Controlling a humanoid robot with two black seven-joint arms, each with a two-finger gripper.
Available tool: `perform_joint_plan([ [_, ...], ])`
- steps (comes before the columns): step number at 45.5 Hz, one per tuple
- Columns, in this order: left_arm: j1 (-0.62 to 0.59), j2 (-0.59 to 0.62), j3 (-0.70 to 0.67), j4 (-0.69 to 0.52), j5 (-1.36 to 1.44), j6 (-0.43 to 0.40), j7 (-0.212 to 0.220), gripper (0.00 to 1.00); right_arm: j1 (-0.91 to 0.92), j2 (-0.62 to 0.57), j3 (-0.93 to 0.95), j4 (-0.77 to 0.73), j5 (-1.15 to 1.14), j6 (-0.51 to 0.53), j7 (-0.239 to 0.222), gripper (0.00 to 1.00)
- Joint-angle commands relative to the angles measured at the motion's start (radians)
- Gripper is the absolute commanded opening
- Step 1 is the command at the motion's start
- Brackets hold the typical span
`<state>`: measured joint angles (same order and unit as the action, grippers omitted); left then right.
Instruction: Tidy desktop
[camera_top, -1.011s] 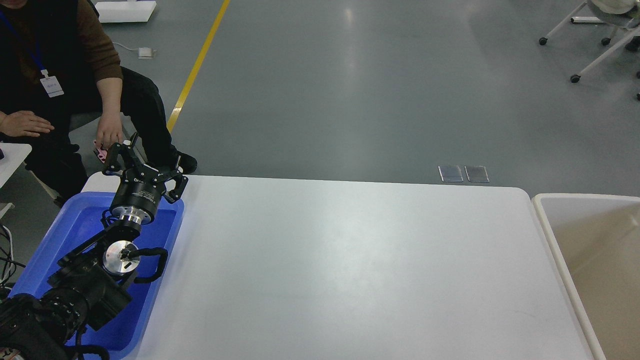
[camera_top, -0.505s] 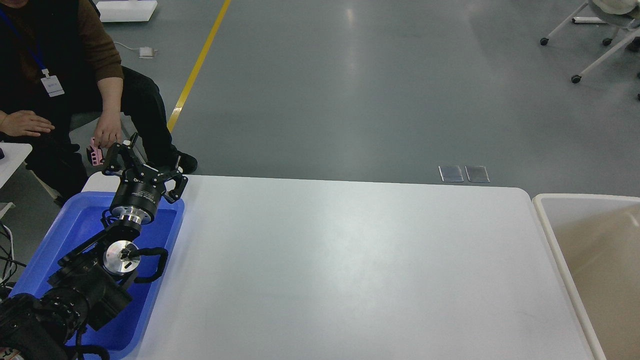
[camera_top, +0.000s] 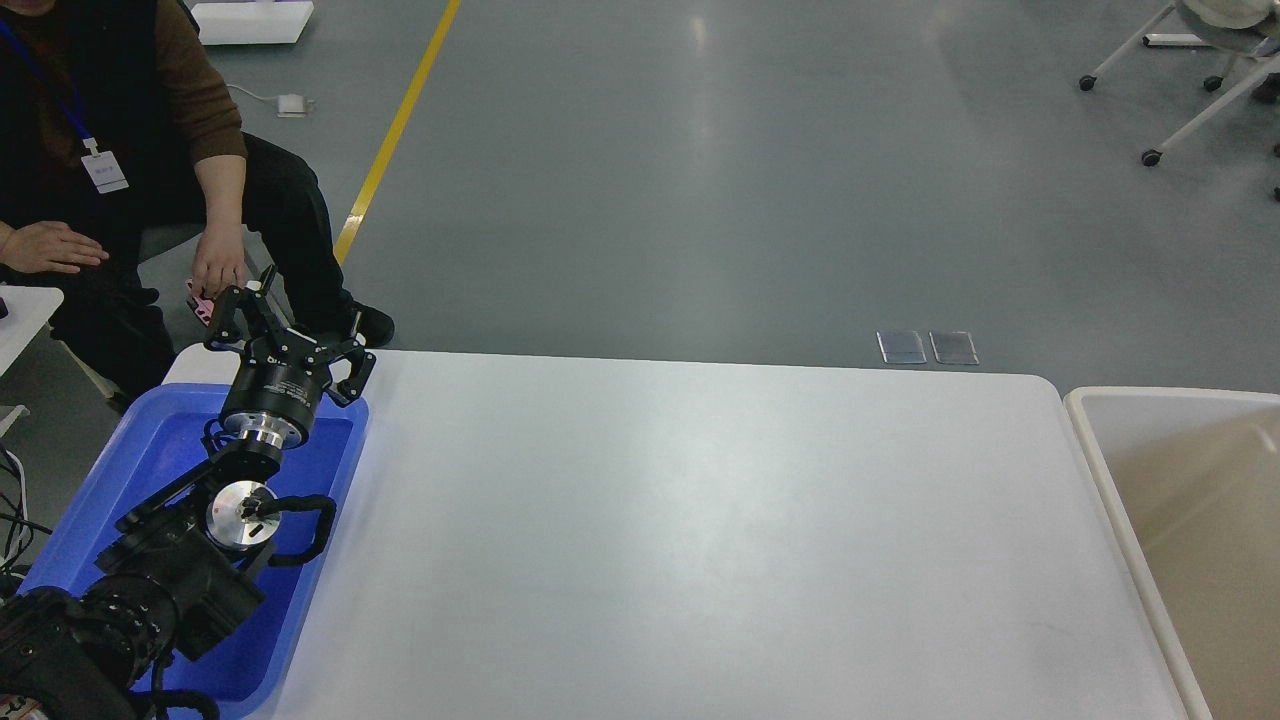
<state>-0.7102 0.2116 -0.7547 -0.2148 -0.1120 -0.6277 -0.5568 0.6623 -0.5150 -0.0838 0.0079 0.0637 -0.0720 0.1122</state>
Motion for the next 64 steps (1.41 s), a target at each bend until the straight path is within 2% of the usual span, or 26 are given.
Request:
perform_joint_plan([
  [1, 0.0, 0.0, 0.0, 0.0, 0.0, -0.001, 0.0, 1.0, -0.003, 0.029, 0.001, -0.026, -0.001, 0.004, -0.003, 1.0],
  [21, 0.0, 0.0, 0.0, 0.0, 0.0, -0.001, 0.0, 1.0, 0.017, 0.082, 0.001, -0.029, 0.002, -0.005, 0.001, 1.0],
  [37, 0.0, 0.0, 0.0, 0.0, 0.0, 0.0, 0.0, 1.0, 0.125, 0.084, 0.002, -0.023, 0.005, 0.02, -0.003, 1.0],
  [47, 0.0, 0.0, 0.0, 0.0, 0.0, 0.0, 0.0, 1.0, 0.223, 0.073, 0.093, -0.028, 0.007, 0.153, -0.005, 1.0],
  [55, 0.0, 0.0, 0.0, 0.0, 0.0, -0.001, 0.0, 1.0, 0.329, 0.014, 0.194, -0.025, 0.007, 0.173, -0.005, 1.0],
  [64, 0.0, 0.0, 0.0, 0.0, 0.0, -0.001, 0.0, 1.0, 0.431, -0.063, 0.361, -0.014, 0.008, 0.261, -0.002, 1.0],
])
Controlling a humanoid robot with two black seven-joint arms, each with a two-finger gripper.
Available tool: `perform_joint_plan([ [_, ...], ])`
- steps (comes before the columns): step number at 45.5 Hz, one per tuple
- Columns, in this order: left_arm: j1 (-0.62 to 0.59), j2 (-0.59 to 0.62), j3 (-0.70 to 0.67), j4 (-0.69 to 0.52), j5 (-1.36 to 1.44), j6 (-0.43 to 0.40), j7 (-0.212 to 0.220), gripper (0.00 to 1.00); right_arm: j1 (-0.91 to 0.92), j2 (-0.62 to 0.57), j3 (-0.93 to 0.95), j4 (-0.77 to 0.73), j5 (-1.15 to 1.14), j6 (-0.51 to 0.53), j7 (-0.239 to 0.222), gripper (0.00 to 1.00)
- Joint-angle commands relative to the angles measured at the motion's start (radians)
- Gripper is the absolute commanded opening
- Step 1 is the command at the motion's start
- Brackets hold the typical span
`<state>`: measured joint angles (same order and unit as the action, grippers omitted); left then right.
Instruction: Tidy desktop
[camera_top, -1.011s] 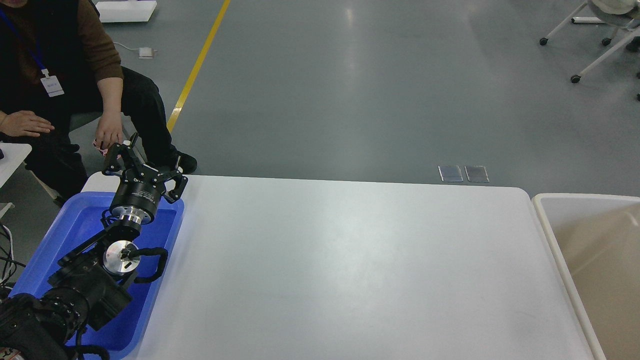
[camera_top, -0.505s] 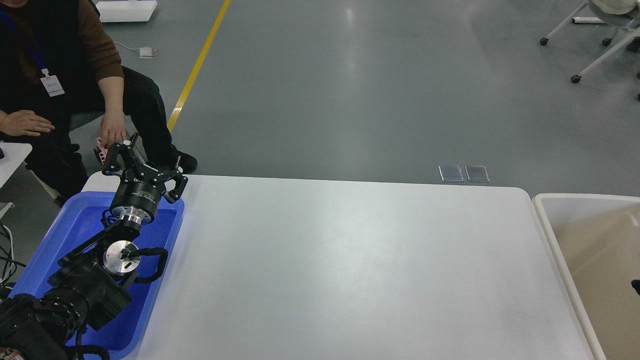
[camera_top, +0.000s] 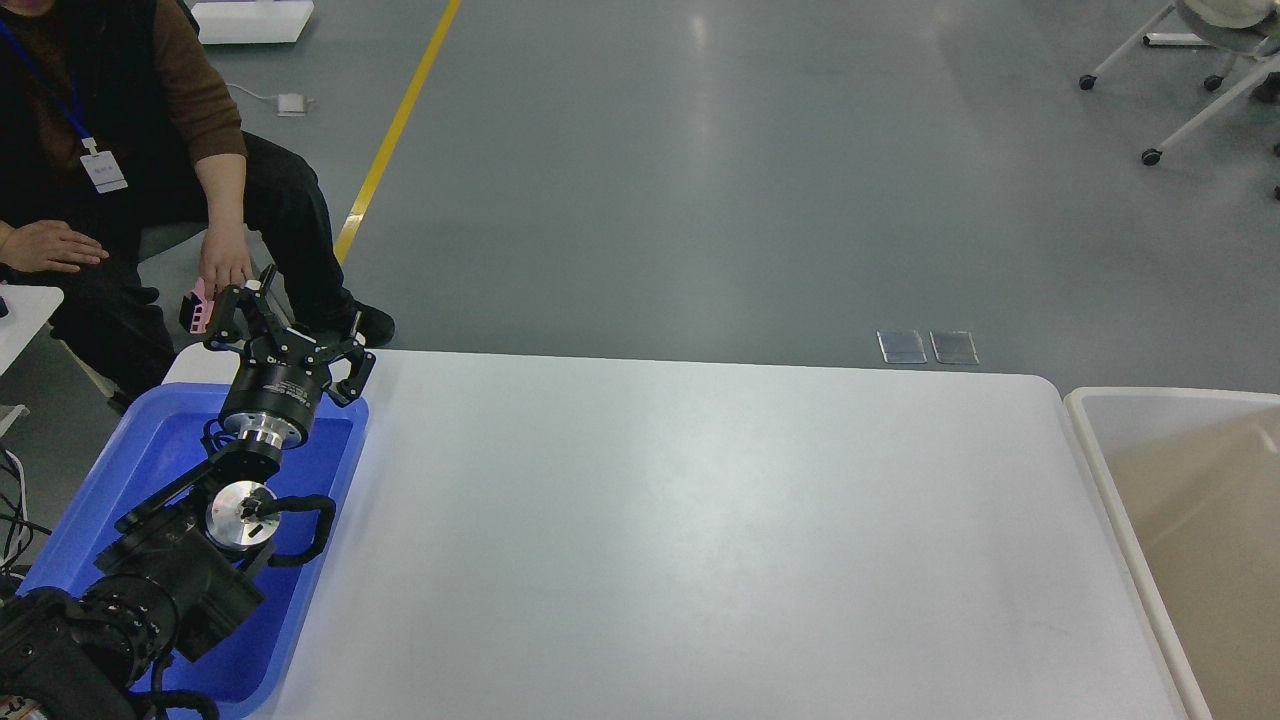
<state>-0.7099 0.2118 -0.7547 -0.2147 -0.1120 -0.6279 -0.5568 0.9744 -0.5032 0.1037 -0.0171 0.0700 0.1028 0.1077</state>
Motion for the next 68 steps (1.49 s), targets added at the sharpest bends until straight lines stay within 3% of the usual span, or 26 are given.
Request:
perform_joint_plan([
  [1, 0.0, 0.0, 0.0, 0.0, -0.002, 0.001, 0.0, 1.0, 0.125, -0.084, 0.2, 0.019, 0.001, 0.095, 0.003, 1.0],
  [7, 0.0, 0.0, 0.0, 0.0, 0.0, 0.001, 0.0, 1.0, 0.147, -0.124, 0.329, 0.115, -0.001, 0.104, 0.003, 1.0],
  [19, 0.001, 0.0, 0.0, 0.0, 0.0, 0.001, 0.0, 1.0, 0.161, -0.274, 0.363, 0.44, -0.013, 0.109, 0.012, 1.0],
  [27, 0.0, 0.0, 0.0, 0.0, 0.0, 0.001, 0.0, 1.0, 0.104, -0.275, 0.539, 0.522, -0.019, 0.12, 0.012, 1.0],
  [37, 0.0, 0.0, 0.0, 0.0, 0.0, 0.001, 0.0, 1.0, 0.046, -0.259, 0.586, 0.6, -0.018, 0.12, 0.013, 1.0],
  [39, 0.0, 0.0, 0.0, 0.0, 0.0, 0.001, 0.0, 1.0, 0.023, -0.233, 0.626, 0.6, -0.019, 0.121, 0.029, 1.0],
  [46, 0.0, 0.0, 0.0, 0.0, 0.0, 0.001, 0.0, 1.0, -0.118, -0.137, 0.662, 0.6, -0.025, 0.146, 0.24, 1.0],
  [49, 0.0, 0.0, 0.0, 0.0, 0.0, 0.001, 0.0, 1.0, -0.158, -0.097, 0.662, 0.6, -0.029, 0.161, 0.3, 1.0],
  [68, 0.001, 0.0, 0.0, 0.0, 0.0, 0.001, 0.0, 1.0, -0.358, 0.032, 0.662, 0.611, -0.032, 0.23, 0.317, 1.0],
])
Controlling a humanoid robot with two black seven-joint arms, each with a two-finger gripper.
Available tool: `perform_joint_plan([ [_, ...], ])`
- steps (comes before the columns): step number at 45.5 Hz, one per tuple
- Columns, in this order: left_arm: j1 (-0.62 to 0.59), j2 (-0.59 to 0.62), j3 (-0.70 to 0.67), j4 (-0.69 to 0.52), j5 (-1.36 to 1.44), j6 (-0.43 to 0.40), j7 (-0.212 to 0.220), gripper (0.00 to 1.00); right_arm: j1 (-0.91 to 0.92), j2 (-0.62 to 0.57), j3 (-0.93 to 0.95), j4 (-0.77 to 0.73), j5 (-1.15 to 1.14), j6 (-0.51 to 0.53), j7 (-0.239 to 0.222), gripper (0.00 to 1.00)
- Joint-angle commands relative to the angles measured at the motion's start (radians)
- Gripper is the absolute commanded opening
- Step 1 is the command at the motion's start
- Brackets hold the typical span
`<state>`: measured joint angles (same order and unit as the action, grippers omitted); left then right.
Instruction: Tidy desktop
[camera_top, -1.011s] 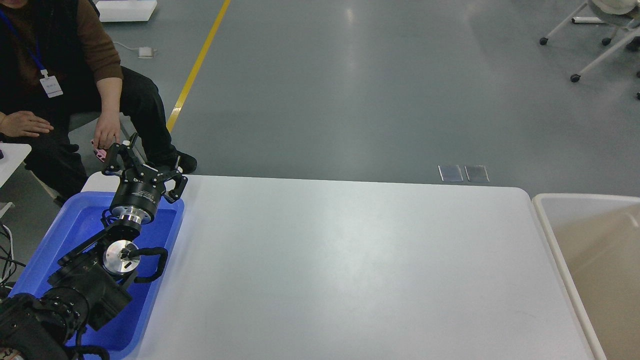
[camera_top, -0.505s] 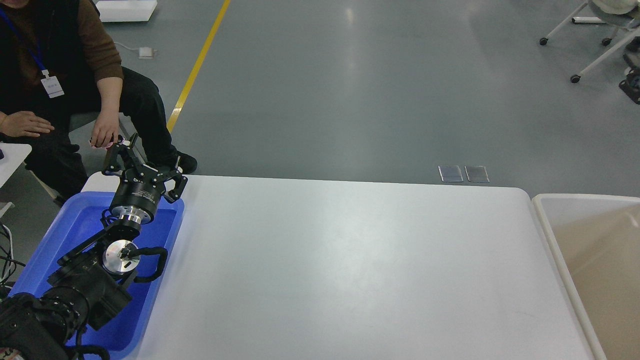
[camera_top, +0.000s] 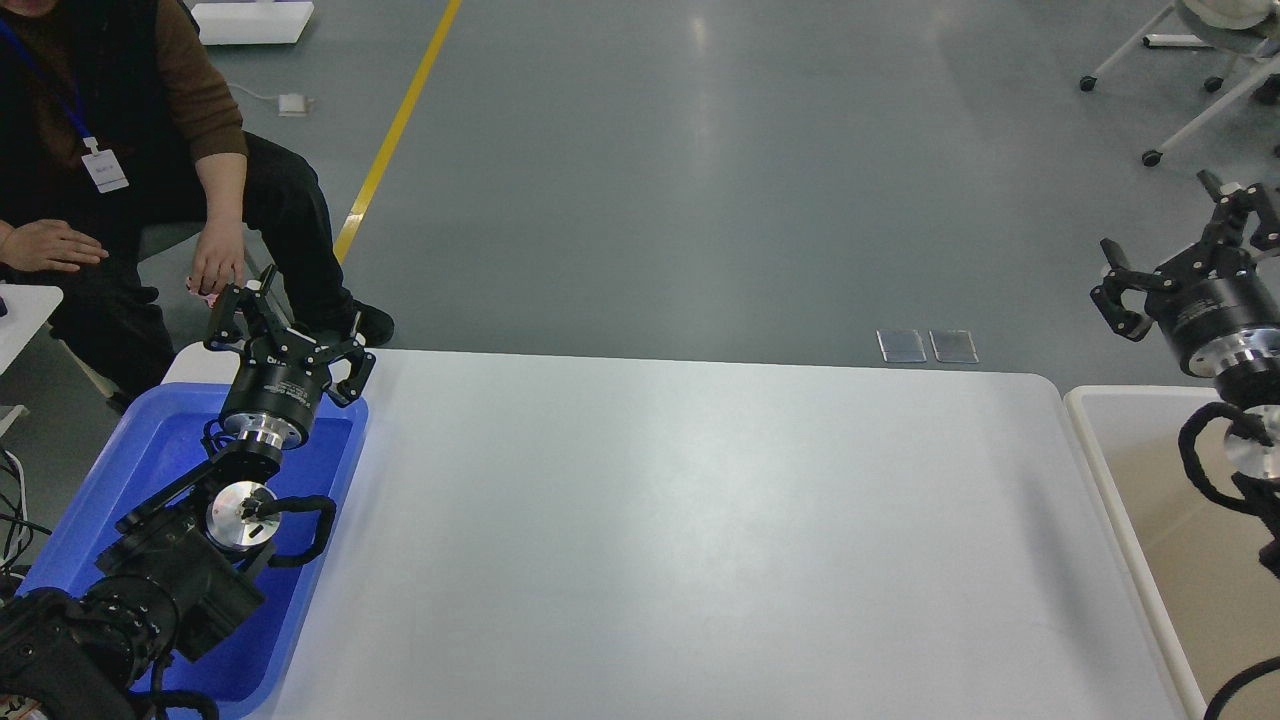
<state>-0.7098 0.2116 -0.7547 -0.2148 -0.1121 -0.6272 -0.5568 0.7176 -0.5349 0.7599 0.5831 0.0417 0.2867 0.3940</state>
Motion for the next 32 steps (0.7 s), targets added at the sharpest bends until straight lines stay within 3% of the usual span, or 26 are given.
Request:
perform_joint_plan([
  [1, 0.0, 0.0, 0.0, 0.0, 0.0, 0.0, 0.0, 1.0, -0.105, 0.065, 0.006, 0.011, -0.003, 0.048, 0.031, 1.0],
  [32, 0.0, 0.0, 0.0, 0.0, 0.0, 0.0, 0.0, 1.0, -0.106, 0.089, 0.022, -0.009, -0.101, 0.045, 0.032, 1.0],
])
